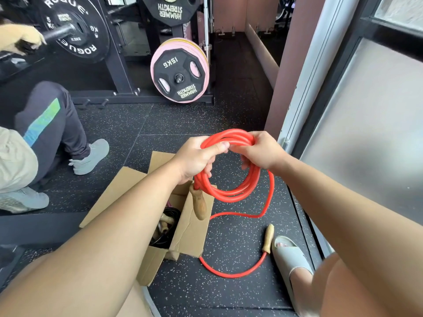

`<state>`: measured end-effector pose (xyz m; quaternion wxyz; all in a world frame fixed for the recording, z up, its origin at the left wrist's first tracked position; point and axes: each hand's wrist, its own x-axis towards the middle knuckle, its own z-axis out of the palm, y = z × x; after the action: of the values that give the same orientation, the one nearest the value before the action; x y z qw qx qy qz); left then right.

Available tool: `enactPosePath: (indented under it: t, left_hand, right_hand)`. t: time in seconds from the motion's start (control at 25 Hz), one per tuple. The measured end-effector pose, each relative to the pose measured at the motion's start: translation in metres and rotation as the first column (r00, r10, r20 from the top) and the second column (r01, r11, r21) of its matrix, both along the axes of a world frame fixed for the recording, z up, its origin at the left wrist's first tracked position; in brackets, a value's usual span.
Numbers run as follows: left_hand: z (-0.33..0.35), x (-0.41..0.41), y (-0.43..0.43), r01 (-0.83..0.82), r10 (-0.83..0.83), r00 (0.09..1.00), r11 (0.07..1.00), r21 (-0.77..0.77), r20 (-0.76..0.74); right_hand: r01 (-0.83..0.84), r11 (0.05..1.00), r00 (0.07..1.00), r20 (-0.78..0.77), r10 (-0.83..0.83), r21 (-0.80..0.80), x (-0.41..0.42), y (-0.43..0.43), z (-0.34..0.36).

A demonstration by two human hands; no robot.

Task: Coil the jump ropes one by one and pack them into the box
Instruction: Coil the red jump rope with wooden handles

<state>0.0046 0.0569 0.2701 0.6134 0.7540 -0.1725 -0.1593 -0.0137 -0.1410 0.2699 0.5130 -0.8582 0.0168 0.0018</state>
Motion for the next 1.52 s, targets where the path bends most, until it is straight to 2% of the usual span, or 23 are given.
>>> enactPosePath:
  t: [0.16,0.28,0.4,0.64,0.8,0.88,0.96,1.08,1.16,1.24,1.32,1.4,1.52]
  left_hand:
    - [-0.004,0.002,0.006,-0.001,-0.022,0.988,0.989,0.150,0.151]
    - [-0.006,0.001,0.010,-0.010,-0.046,0.975,0.968,0.250,0.216]
    - [-0.005,0.000,0.010,0.001,-0.052,0.973,0.976,0.219,0.227]
    - [-0.001,-0.009,0.010,-0.031,-0.074,0.918,0.966,0.257,0.389]
    - [-0.006,-0.008,0.013,-0.008,-0.114,0.934,0.941,0.337,0.339]
    - [-0.005,-0.005,0.010,0.038,-0.093,0.976,0.963,0.266,0.198]
    - [-0.001,-0.003,0.007,0.057,-0.062,0.998,0.990,0.127,0.033]
    - [0.009,0.000,0.010,0.033,-0.047,0.984,0.996,-0.084,-0.174]
    - [0.013,0.004,0.015,0.061,-0.135,0.945,0.968,-0.244,-0.299]
    - [0.014,0.007,0.018,0.102,-0.241,0.900,0.927,-0.362,-0.363]
    - [0.014,0.007,0.019,0.119,-0.288,0.883,0.901,-0.417,-0.371]
    - [0.015,0.006,0.020,0.106,-0.296,0.886,0.879,-0.465,-0.357]
    - [0.027,0.010,0.023,0.015,-0.247,0.909,0.825,-0.565,-0.336]
  right_hand:
    - [-0.194,0.978,0.981,0.024,0.193,0.075,-0.001,-0.005,-0.003]
    - [-0.303,0.949,0.933,0.172,0.315,-0.091,-0.008,-0.007,-0.004]
    - [-0.257,0.944,0.918,0.253,0.306,-0.209,-0.012,-0.007,-0.003]
    - [-0.311,0.867,0.895,0.186,0.405,-0.390,-0.011,-0.012,0.003]
    - [-0.380,0.807,0.864,0.137,0.484,-0.451,-0.008,-0.010,-0.002]
    - [-0.354,0.837,0.879,0.158,0.450,-0.417,-0.007,-0.010,0.000]
    - [-0.310,0.901,0.905,0.196,0.378,-0.305,-0.002,-0.011,0.001]
    - [-0.209,0.973,0.933,0.277,0.228,-0.095,0.009,-0.022,-0.005]
    - [-0.149,0.981,0.956,0.272,0.111,0.126,0.012,-0.026,-0.011]
    - [-0.100,0.964,0.968,0.248,0.037,0.246,0.013,-0.026,-0.014]
    - [-0.095,0.964,0.976,0.214,0.041,0.250,0.012,-0.023,-0.021]
    - [-0.080,0.984,0.986,0.161,0.054,0.159,0.012,-0.021,-0.032]
    - [-0.042,0.995,0.997,0.072,0.036,0.088,0.010,-0.023,-0.058]
